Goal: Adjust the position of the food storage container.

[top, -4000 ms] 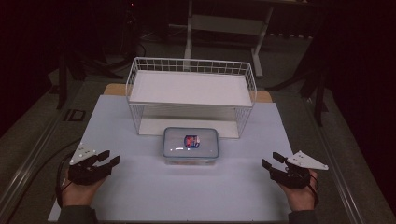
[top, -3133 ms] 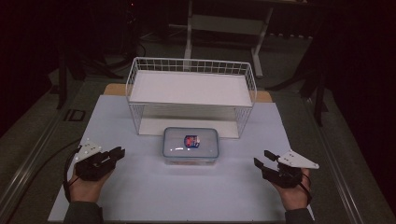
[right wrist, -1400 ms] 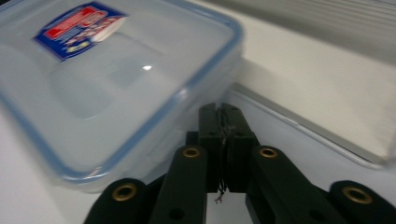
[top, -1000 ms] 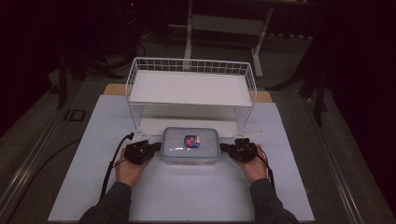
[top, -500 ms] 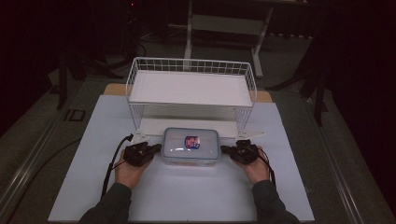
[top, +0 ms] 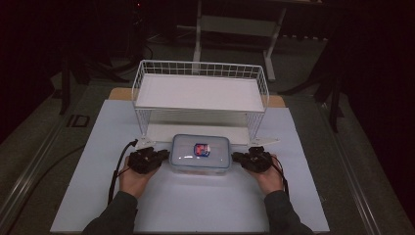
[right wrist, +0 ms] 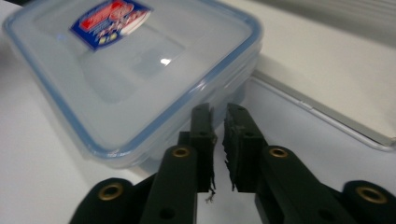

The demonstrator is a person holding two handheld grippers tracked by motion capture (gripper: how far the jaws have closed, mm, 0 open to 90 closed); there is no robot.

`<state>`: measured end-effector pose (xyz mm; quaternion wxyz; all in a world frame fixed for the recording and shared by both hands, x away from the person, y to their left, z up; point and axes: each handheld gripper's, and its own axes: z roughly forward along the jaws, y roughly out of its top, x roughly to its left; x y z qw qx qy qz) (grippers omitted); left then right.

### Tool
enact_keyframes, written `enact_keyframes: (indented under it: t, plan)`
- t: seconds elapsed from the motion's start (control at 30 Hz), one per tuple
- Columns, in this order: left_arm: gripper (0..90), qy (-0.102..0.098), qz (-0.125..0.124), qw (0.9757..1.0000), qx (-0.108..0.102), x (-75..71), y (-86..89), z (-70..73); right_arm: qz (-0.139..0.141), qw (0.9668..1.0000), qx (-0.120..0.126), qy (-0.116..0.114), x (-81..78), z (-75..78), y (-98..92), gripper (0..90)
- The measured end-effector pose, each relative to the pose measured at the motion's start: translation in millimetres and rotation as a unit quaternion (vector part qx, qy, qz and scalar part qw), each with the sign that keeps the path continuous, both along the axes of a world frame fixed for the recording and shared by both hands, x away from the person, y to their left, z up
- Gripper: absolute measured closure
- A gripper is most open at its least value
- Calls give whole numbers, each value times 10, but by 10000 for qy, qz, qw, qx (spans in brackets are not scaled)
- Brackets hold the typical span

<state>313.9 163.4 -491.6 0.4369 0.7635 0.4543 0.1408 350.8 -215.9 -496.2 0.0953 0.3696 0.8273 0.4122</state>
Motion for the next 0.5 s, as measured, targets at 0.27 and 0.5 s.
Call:
enact_keyframes:
  t: [0.27, 0.5]
  plan:
    - [469, 259, -155, 9971, -701, 148, -11, 43, -301, 9955, 842, 299, 86, 88, -60, 523]
    - [343, 561, -163, 9948, -832, 243, -73, -22, -399, 9900, 1156, 702, 147, 32, 8, 412]
